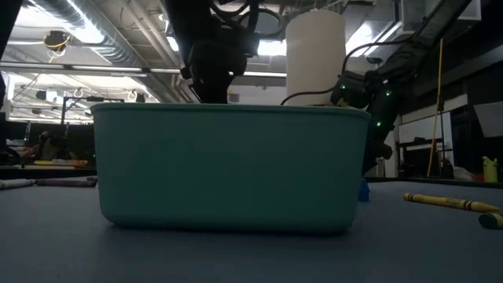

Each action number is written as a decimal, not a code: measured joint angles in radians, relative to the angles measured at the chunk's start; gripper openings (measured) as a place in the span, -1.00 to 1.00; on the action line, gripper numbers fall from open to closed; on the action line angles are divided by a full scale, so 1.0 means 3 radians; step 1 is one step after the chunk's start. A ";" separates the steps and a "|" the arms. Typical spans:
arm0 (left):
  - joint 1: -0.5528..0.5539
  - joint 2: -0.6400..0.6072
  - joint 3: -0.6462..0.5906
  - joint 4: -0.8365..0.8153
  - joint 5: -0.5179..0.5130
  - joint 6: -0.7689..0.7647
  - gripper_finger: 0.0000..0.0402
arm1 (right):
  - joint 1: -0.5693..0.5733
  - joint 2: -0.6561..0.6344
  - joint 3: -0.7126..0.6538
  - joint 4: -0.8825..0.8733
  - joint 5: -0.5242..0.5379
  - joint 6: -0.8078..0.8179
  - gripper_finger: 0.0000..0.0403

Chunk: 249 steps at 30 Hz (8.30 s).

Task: Sort crayons
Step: Put the green crayon into the blue bin, then put the purple crayon into the red bin

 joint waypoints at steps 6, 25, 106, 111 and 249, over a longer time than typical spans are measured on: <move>-0.0127 -0.0031 0.0000 -0.0003 -0.0015 0.0000 -0.50 | 0.0009 -0.0130 -0.0011 -0.0136 -0.0205 0.0005 -0.94; -0.0357 -0.0237 0.0000 -0.0147 -0.0071 0.0012 -0.50 | 0.0009 -0.0157 -0.0002 -0.0606 -0.0955 0.0095 -0.91; -0.0557 -0.0324 0.0000 -0.0234 -0.0103 -0.0098 -0.50 | 0.1183 0.0220 0.0459 0.1629 -0.0062 0.0228 -0.35; -0.0557 -0.0324 0.0000 -0.0233 -0.0103 -0.0098 -0.50 | 0.1183 0.0072 0.0456 0.1512 0.0089 0.0312 -0.31; -0.0946 -0.0552 0.0001 -0.1048 -0.0546 -0.0802 -0.50 | 0.1661 0.0557 0.0492 0.0155 0.1377 0.2127 -0.91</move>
